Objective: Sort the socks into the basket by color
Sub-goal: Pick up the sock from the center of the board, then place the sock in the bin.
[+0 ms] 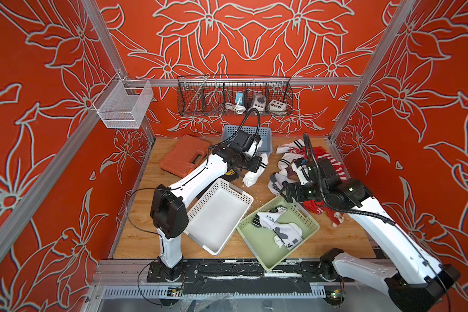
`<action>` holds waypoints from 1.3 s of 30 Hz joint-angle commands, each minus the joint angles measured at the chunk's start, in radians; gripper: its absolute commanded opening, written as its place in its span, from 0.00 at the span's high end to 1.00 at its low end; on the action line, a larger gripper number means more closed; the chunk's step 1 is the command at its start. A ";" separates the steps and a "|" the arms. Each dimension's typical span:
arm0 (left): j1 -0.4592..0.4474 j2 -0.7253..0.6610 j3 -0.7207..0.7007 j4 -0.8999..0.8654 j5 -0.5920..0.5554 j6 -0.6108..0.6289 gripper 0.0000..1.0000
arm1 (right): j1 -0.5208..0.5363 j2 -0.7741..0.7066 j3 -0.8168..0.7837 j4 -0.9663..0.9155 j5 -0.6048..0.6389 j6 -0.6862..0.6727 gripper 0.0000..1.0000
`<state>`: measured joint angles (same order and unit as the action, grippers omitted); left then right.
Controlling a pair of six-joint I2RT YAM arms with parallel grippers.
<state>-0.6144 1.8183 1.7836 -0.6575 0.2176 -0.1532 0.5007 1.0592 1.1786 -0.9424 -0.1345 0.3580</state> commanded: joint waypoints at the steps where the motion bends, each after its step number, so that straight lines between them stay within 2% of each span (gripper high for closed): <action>1: -0.002 -0.099 -0.031 -0.039 0.060 0.007 1.00 | -0.034 -0.022 -0.001 -0.001 0.056 0.037 0.02; 9: -0.059 -0.270 -0.153 -0.073 0.092 -0.011 1.00 | -0.095 -0.025 -0.001 0.006 0.043 0.033 0.02; 17: -0.208 -0.340 -0.322 -0.045 0.041 -0.020 1.00 | -0.129 -0.008 -0.001 0.023 0.000 0.021 0.02; 21: -0.265 -0.325 -0.369 -0.028 0.025 -0.027 1.00 | -0.142 -0.003 -0.008 0.032 -0.013 0.018 0.02; 28: -0.324 -0.260 -0.435 0.056 0.091 -0.033 1.00 | -0.178 -0.006 -0.028 0.053 -0.014 0.022 0.02; 39: -0.343 -0.084 -0.423 0.153 0.238 0.006 1.00 | -0.252 0.005 -0.047 0.073 -0.053 0.019 0.02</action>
<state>-0.9508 1.6955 1.3518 -0.5434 0.3927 -0.1745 0.2615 1.0588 1.1481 -0.8783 -0.1638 0.3775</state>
